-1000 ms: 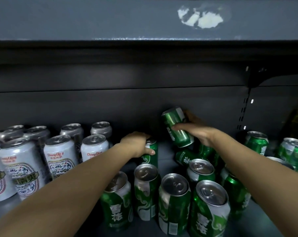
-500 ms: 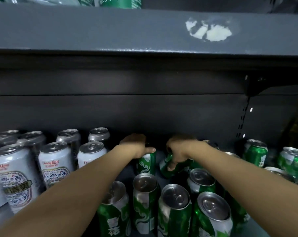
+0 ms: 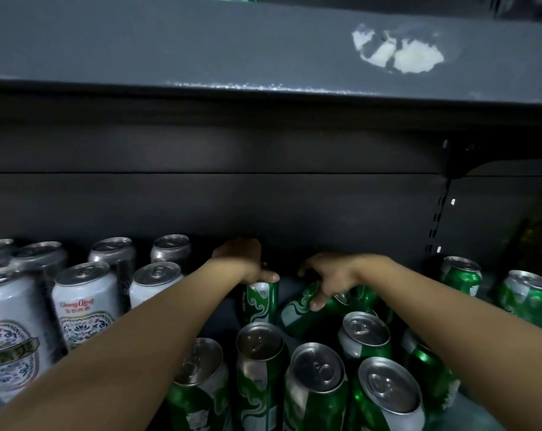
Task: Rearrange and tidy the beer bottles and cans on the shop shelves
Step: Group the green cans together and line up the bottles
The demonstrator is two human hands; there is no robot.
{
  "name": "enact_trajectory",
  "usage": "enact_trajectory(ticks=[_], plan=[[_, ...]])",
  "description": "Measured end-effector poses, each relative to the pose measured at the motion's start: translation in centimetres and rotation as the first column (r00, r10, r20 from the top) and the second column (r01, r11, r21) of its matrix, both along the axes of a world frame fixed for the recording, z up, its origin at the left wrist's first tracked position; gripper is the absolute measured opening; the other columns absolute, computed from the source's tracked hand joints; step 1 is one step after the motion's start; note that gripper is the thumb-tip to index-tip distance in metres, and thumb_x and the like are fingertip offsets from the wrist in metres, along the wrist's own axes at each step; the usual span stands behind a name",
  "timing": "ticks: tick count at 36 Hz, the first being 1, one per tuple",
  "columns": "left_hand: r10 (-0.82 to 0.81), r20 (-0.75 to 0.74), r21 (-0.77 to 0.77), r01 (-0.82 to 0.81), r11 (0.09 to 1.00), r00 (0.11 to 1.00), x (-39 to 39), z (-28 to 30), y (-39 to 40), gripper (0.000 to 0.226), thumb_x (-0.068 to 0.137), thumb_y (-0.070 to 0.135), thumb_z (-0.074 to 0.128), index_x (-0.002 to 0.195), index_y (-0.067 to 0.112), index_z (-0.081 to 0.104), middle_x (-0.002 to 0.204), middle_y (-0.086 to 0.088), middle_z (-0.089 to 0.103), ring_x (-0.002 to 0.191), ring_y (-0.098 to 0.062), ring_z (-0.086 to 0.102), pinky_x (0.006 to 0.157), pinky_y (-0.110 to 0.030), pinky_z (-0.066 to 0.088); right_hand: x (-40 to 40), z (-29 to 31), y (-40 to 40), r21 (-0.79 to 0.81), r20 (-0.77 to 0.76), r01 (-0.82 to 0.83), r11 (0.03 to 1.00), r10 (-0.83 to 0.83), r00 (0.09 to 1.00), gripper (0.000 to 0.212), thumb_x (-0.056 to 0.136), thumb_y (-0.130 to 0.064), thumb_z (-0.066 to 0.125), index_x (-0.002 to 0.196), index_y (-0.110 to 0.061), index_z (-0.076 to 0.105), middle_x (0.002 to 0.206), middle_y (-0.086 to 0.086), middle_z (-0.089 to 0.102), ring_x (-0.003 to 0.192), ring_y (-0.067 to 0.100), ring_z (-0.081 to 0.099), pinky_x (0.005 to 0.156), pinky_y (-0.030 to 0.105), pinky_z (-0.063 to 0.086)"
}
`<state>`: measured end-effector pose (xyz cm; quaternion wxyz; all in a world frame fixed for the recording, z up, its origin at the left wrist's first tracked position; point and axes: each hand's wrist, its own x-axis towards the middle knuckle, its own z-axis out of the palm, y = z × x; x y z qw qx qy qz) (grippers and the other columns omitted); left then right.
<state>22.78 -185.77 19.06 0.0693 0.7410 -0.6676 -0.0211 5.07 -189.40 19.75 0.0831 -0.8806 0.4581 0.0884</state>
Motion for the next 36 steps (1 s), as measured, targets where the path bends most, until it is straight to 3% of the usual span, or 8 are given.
enact_trajectory(ticks=[8, 13, 16, 19, 23, 30, 33, 36], plan=[[-0.005, -0.002, -0.011, 0.005, 1.000, 1.000, 0.1, 0.1, -0.1, 0.052, 0.076, 0.059, 0.069, 0.099, 0.012, 0.063, 0.109, -0.007, 0.064, 0.102, -0.025, 0.062, 0.073, -0.027, 0.042, 0.6, -0.2, 0.1, -0.136, 0.102, -0.020, 0.991, 0.034, 0.994, 0.045, 0.078, -0.034, 0.076, 0.114, -0.013, 0.060, 0.099, -0.001, 0.055, 0.087, 0.017, 0.050, 0.070, 0.022, 0.036], [0.010, 0.000, -0.022, -0.010, 1.000, 1.000, 0.0, 0.0, -0.2, 0.056, 0.075, 0.059, 0.070, 0.104, 0.011, 0.062, 0.113, -0.008, 0.063, 0.105, -0.026, 0.061, 0.074, -0.027, 0.042, 2.3, -0.9, -0.3, -0.117, 0.102, -0.063, 0.991, 0.075, 0.992, 0.045, 0.080, -0.040, 0.075, 0.116, -0.015, 0.066, 0.112, 0.002, 0.068, 0.094, 0.017, 0.059, 0.079, 0.024, 0.046], [0.014, -0.003, -0.032, -0.014, 0.999, 1.000, 0.0, 0.0, -0.1, 0.058, 0.075, 0.058, 0.071, 0.107, 0.011, 0.063, 0.115, -0.007, 0.064, 0.106, -0.025, 0.061, 0.075, -0.028, 0.042, 1.9, -0.6, -0.1, -0.040, 0.190, -0.056, 0.998, 0.063, 0.980, 0.063, 0.079, -0.044, 0.075, 0.133, -0.020, 0.054, 0.131, -0.001, 0.058, 0.115, 0.019, 0.055, 0.092, 0.025, 0.044], [0.000, -0.013, -0.020, -0.001, 1.000, 1.000, 0.1, 0.0, -0.1, 0.054, 0.075, 0.058, 0.071, 0.102, 0.012, 0.063, 0.113, -0.007, 0.064, 0.105, -0.025, 0.061, 0.076, -0.028, 0.044, 0.9, 0.4, 0.0, 0.079, 0.154, -0.091, 0.993, 0.078, 0.985, 0.072, 0.080, -0.028, 0.076, 0.143, -0.021, 0.042, 0.139, -0.002, 0.049, 0.127, 0.019, 0.047, 0.097, 0.024, 0.039], [-0.028, 0.002, -0.009, 0.028, 1.000, 1.000, 0.0, 0.3, -0.1, 0.044, 0.075, 0.057, 0.071, 0.083, 0.016, 0.055, 0.105, -0.006, 0.065, 0.099, -0.025, 0.063, 0.071, -0.027, 0.042, 0.4, 0.6, 0.1, -0.041, 0.110, -0.026, 0.999, 0.030, 0.994, 0.052, 0.083, -0.033, 0.073, 0.130, -0.018, 0.055, 0.132, 0.000, 0.056, 0.116, 0.021, 0.053, 0.094, 0.027, 0.042], [-0.051, 0.045, 0.002, 0.051, 0.999, 0.998, 0.2, 0.3, -0.3, 0.046, 0.075, 0.058, 0.070, 0.077, 0.017, 0.051, 0.102, -0.008, 0.066, 0.094, -0.026, 0.062, 0.069, -0.027, 0.040, 0.9, -0.5, 0.0, -0.112, 0.223, 0.054, 0.992, -0.028, 0.974, 0.059, 0.080, -0.045, 0.073, 0.127, -0.016, 0.053, 0.133, 0.004, 0.054, 0.119, 0.023, 0.052, 0.090, 0.024, 0.039], [-0.086, 0.031, 0.046, 0.085, 0.995, 0.996, 0.3, 0.5, -0.3, 0.044, 0.077, 0.057, 0.069, 0.088, 0.017, 0.056, 0.111, -0.006, 0.065, 0.092, -0.023, 0.059, 0.072, -0.027, 0.041, 0.9, -0.6, -0.1, -0.117, 0.233, 0.062, 0.991, -0.033, 0.972, 0.063, 0.079, -0.045, 0.074, 0.130, -0.016, 0.051, 0.135, 0.004, 0.053, 0.120, 0.024, 0.051, 0.087, 0.023, 0.037], [-0.208, -0.095, 0.156, 0.221, 0.963, 0.974, 0.2, 0.7, 0.3, 0.058, 0.081, 0.036, 0.073, 0.133, 0.020, 0.051, 0.139, -0.001, 0.049, 0.120, -0.020, 0.050, 0.096, -0.029, 0.043, 0.9, -0.7, -0.2, -0.106, 0.248, 0.079, 0.991, -0.051, 0.967, 0.067, 0.078, -0.046, 0.075, 0.133, -0.017, 0.049, 0.137, 0.003, 0.051, 0.122, 0.024, 0.050, 0.091, 0.025, 0.038]])
